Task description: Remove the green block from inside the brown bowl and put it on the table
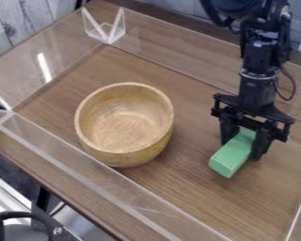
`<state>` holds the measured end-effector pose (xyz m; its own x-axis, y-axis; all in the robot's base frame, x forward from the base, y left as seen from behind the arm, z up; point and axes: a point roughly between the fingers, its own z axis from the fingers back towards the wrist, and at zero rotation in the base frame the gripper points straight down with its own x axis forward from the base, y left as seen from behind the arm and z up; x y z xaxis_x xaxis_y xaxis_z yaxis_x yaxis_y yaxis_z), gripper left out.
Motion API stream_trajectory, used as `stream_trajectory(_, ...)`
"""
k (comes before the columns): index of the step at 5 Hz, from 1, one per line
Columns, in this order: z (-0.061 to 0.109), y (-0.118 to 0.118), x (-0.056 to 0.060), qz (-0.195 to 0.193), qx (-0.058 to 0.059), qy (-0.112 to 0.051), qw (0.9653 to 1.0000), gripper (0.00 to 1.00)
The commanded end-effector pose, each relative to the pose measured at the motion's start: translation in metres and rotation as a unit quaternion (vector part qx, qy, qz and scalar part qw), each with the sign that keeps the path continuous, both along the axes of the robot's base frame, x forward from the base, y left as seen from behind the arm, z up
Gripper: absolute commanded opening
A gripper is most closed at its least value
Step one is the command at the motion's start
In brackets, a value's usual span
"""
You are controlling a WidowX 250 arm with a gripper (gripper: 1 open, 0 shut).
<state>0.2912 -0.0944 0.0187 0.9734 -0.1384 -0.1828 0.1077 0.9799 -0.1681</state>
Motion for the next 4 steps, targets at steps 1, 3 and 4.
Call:
stream_trajectory(1,0.0011,0.0019,0.0019,-0.006,-0.004,-0.009,0.9999,0.0)
stream_trajectory(3,0.0019,0.0032,0.0013,-0.008,-0.005,-0.01,0.9999,0.0)
stream_trajectory(4,0.0023,0.0038,0.0011,-0.009,-0.005,-0.011,0.9999,0.0)
